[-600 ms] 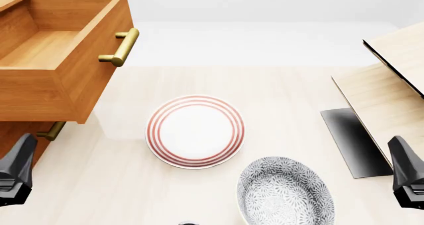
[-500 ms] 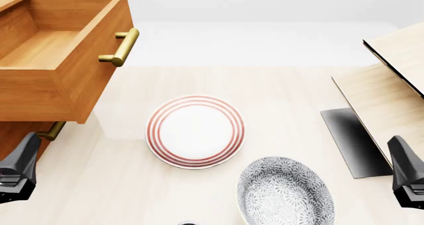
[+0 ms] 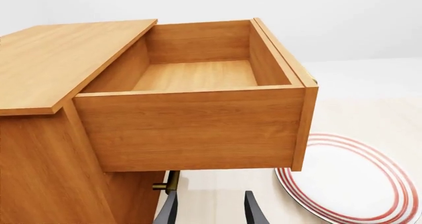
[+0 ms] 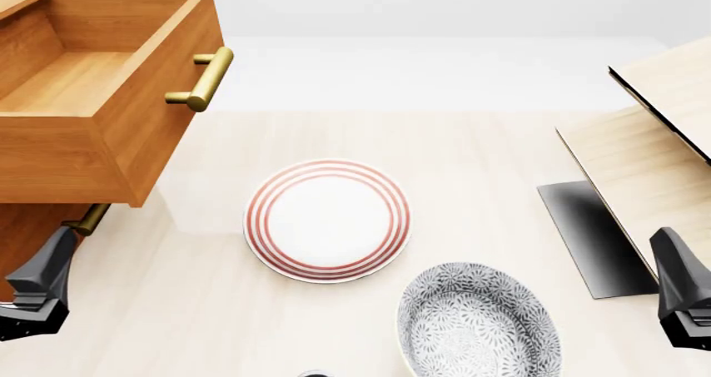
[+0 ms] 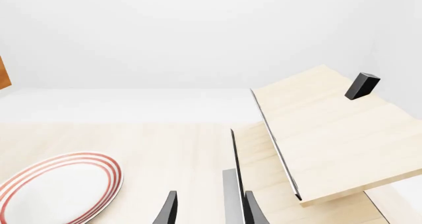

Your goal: Close the top drawer of the cabinet.

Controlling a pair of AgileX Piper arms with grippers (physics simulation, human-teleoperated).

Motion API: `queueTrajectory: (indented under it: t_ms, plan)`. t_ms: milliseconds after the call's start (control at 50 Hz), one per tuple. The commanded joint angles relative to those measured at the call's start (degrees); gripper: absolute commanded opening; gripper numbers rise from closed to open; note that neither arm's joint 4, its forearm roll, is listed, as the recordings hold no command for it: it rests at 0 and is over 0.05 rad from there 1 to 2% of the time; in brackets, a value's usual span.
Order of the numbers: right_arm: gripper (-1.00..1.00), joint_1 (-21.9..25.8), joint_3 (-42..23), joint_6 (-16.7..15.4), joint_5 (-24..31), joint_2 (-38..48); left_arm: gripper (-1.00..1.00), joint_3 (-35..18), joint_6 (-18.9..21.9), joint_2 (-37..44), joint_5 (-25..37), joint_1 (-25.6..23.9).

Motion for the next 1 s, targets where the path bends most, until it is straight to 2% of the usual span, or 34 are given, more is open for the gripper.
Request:
queueTrajectory:
  t_ms: [20, 240, 300, 420, 440, 460, 560, 660, 840, 1000]
  plan:
    - [1.00, 0.0, 0.0, 0.0, 0.0, 0.0, 1.00, 0.0, -0.1, -1.9, 1.6, -0.2]
    - [1.00, 0.0, 0.0, 0.0, 0.0, -0.1, 1.00, 0.0, 0.0, -1.3, 0.9, -0.3]
    - [1.00, 0.0, 0.0, 0.0, 0.1, -0.1, 1.00, -0.3, -0.6, -3.6, 2.1, -2.6]
    - [1.00, 0.0, 0.0, 0.0, 0.1, -0.1, 1.00, -5.2, 0.0, -9.0, 11.0, -6.7]
    - [1.00, 0.0, 0.0, 0.0, 0.1, -0.1, 1.00, -5.9, 0.0, -8.8, 11.8, -7.0]
    - [1.00, 0.0, 0.0, 0.0, 0.1, -0.1, 1.00, -7.8, -3.0, -6.8, 12.4, -7.6]
    - [1.00, 0.0, 0.0, 0.0, 0.0, 0.0, 1.00, -11.5, -3.2, -6.7, 14.5, -9.1]
    - [1.00, 0.0, 0.0, 0.0, 0.0, 0.0, 1.00, -14.9, -4.6, -4.8, 15.5, -12.8]
    - [1.00, 0.0, 0.0, 0.0, 0.1, 0.0, 1.00, -17.2, -3.3, -0.2, 13.2, -16.9]
    - [1.00, 0.0, 0.0, 0.0, 0.0, 0.0, 1.00, -19.1, -1.6, 6.9, 8.3, -22.7]
